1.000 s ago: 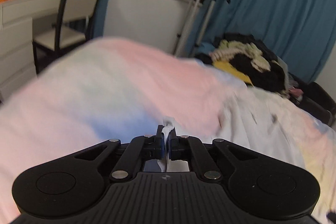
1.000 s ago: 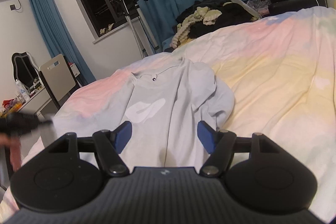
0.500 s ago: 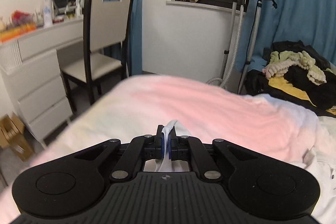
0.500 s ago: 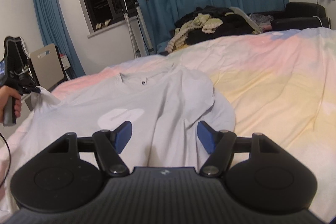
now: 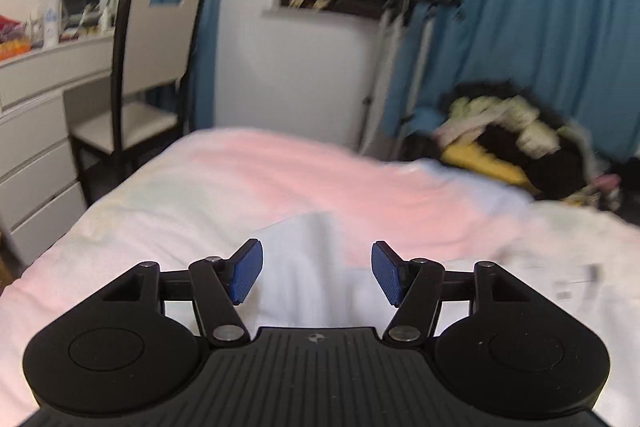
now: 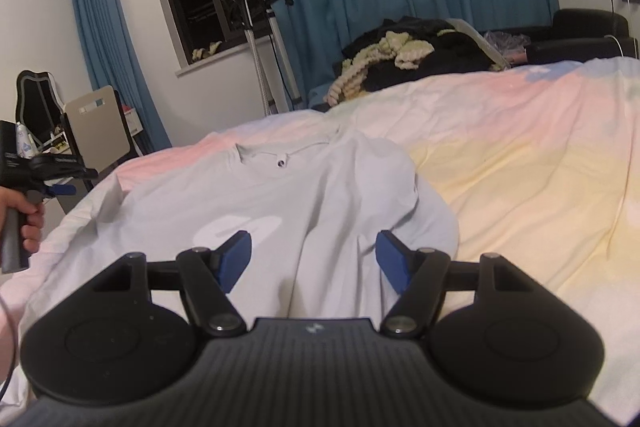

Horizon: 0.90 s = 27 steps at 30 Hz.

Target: Fold clothes

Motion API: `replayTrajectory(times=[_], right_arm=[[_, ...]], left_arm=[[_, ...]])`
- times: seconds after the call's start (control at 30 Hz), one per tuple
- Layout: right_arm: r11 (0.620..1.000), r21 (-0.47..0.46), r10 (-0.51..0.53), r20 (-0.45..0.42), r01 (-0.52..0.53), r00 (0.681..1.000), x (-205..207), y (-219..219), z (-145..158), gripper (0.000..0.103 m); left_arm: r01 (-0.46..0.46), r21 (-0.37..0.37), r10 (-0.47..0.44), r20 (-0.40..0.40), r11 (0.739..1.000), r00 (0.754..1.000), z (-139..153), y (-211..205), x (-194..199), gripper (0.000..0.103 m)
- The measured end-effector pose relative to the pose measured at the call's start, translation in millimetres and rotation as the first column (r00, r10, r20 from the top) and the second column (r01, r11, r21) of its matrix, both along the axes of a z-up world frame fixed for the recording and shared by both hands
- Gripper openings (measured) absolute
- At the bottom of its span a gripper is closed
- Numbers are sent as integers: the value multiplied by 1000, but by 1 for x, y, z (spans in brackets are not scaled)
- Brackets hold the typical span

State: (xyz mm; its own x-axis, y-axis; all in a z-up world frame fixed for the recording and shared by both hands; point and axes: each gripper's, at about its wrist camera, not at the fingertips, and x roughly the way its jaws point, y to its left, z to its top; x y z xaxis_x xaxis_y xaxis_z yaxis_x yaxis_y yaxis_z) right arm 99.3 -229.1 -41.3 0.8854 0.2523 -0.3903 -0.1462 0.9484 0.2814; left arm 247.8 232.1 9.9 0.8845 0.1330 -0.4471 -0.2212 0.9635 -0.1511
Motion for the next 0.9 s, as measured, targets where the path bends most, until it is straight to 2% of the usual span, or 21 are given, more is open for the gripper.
replayTrajectory(times=[0.03, 0.1, 0.27, 0.37, 0.5, 0.63, 0.77, 0.9], right_arm=[[1000, -10, 2, 11, -2, 1000, -4, 1, 3, 70], [999, -38, 7, 34, -6, 999, -13, 5, 12, 70], [997, -74, 42, 105, -34, 994, -41, 9, 29, 70], [996, -75, 49, 109, -41, 993, -51, 8, 32, 70], [998, -53, 45, 91, -40, 995, -64, 2, 34, 69], [999, -37, 42, 87, -39, 995, -76, -3, 39, 69], [1000, -12, 15, 65, -14, 998, -72, -11, 40, 69], [989, 139, -56, -32, 60, 998, -45, -42, 32, 69]], left_arm=[[7, -26, -6, 47, 1000, 999, 7, -7, -16, 71], [30, -50, -25, 88, 998, 996, 19, -24, -41, 73], [136, -11, -134, 122, 991, 983, 37, -84, -103, 75], [187, 7, -186, 124, 982, 975, 33, -119, -142, 78], [275, 13, -275, 88, 961, 957, 8, -154, -186, 81], [356, 18, -356, 21, 935, 934, -23, -174, -199, 81], [353, 36, -353, -12, 935, 935, -34, -173, -201, 81], [321, -42, -321, 21, 946, 947, -33, -157, -204, 84]])
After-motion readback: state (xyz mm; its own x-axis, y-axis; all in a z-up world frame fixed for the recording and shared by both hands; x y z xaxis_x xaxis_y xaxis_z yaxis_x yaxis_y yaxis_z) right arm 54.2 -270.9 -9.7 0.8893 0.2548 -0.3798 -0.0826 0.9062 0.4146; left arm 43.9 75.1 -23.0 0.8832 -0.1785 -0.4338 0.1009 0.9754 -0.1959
